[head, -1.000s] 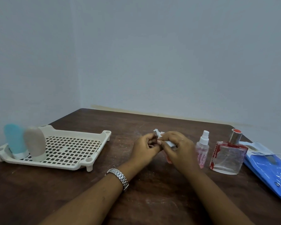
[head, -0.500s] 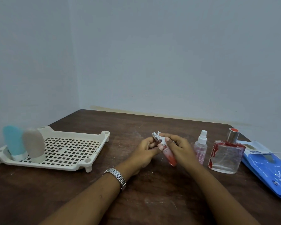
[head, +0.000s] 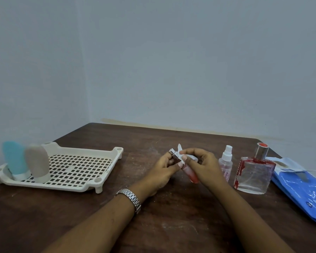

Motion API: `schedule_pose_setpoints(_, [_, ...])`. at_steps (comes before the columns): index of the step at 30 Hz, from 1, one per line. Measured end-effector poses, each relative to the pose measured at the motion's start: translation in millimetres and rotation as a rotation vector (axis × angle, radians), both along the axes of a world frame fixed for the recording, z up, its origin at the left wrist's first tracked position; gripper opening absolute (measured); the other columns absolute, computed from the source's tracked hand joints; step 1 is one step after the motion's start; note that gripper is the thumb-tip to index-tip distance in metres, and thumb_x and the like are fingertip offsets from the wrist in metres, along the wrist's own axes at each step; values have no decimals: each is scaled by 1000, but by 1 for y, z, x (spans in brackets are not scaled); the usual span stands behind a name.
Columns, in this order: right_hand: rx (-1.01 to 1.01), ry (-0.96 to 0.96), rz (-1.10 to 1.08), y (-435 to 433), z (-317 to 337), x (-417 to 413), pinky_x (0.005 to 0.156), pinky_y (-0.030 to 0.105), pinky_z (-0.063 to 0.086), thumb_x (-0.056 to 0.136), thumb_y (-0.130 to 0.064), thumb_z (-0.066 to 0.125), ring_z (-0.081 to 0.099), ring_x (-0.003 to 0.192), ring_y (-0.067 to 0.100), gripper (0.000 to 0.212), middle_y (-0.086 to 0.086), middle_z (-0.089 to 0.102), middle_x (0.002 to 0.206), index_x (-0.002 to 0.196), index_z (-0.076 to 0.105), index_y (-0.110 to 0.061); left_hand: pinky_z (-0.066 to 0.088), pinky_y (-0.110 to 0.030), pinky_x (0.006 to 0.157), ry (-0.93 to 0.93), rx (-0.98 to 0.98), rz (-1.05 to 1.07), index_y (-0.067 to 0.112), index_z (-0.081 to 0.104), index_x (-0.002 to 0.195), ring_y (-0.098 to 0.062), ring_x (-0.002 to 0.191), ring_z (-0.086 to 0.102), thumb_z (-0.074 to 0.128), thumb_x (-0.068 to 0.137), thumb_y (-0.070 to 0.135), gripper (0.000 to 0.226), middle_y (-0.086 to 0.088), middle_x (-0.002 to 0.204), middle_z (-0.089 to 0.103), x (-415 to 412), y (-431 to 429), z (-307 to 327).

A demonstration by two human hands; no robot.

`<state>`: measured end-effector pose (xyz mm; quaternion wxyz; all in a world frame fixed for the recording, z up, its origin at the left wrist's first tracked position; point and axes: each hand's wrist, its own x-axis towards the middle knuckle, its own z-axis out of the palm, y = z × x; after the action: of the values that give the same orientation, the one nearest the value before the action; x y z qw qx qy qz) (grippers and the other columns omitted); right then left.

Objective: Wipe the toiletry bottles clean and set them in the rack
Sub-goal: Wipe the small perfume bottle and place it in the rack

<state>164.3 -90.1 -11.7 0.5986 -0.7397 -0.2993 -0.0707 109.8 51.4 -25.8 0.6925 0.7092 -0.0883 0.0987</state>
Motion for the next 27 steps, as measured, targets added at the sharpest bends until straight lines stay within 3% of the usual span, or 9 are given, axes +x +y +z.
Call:
schedule_pose_setpoints(3, [-28, 46, -26, 1, 0, 3, 81, 38, 55, 87, -15, 62, 67, 88, 11, 17, -6, 72, 93, 89, 73, -28, 48, -10, 70, -8, -10, 10, 14, 51, 120, 5, 87, 66, 49, 97, 5, 25, 6, 103, 67, 1, -2, -1])
schedule_pose_setpoints(6, [-202, 47, -110, -3, 2, 6, 79, 34, 52, 90, -15, 57, 63, 90, 12, 17, -6, 69, 95, 92, 71, -26, 47, -10, 69, -5, -16, 36, 17, 54, 112, 7, 84, 65, 48, 97, 4, 21, 9, 100, 67, 4, -2, -1])
schedule_pose_setpoints(10, [-387, 91, -132, -6, 0, 2, 78, 28, 49, 94, -13, 49, 57, 90, 11, 22, -2, 65, 99, 103, 68, -18, 49, -22, 83, 19, -1, 107, 22, 55, 111, -6, 102, 63, 51, 97, 16, 15, 8, 111, 68, 10, 5, -2])
schedule_pose_setpoints(14, [-312, -28, -175, 7, -2, -8, 66, 14, 43, 94, -12, 48, 59, 86, 7, 26, -1, 69, 101, 111, 66, -18, 47, -37, 98, 27, -50, 113, 16, 54, 118, -17, 108, 62, 51, 97, 14, 21, 1, 113, 68, 11, 7, -1])
schedule_pose_setpoints(18, [-162, -91, -170, 14, -3, -15, 82, 22, 51, 90, -8, 54, 61, 93, 3, 32, -6, 69, 105, 117, 64, -22, 44, -45, 100, 32, -94, 119, 12, 54, 121, -24, 106, 62, 50, 98, 12, 24, -6, 112, 67, 13, 10, -2])
schedule_pose_setpoints(20, [-135, -137, -166, 16, -3, -18, 88, 23, 49, 89, -7, 56, 61, 100, 5, 35, -6, 67, 111, 121, 62, -21, 47, -43, 98, 46, -140, 117, 13, 56, 119, -22, 103, 63, 48, 99, 13, 22, -7, 111, 68, 14, 10, -2])
schedule_pose_setpoints(22, [-141, -177, -137, 18, -4, -21, 85, 16, 48, 89, -7, 58, 60, 100, 5, 38, -5, 65, 115, 124, 59, -21, 52, -37, 90, 47, -194, 133, 15, 59, 114, -17, 94, 65, 44, 100, 15, 21, -4, 104, 69, 14, 9, 0])
schedule_pose_setpoints(25, [-212, -246, -58, 22, -6, -25, 68, 17, 52, 87, -7, 62, 64, 77, 4, 43, -10, 67, 108, 121, 57, -34, 55, -34, 77, 40, -401, 216, 10, 57, 101, -22, 88, 65, 37, 102, 10, 20, -13, 98, 66, 14, 11, 6])
schedule_pose_setpoints(27, [-248, -285, 15, 25, -7, -31, 63, 9, 47, 85, -4, 63, 62, 73, -2, 44, -15, 62, 108, 117, 57, -34, 58, -35, 67, 50, -587, 245, 6, 53, 105, -26, 85, 67, 33, 103, 10, 20, -16, 93, 65, 14, 16, 11])
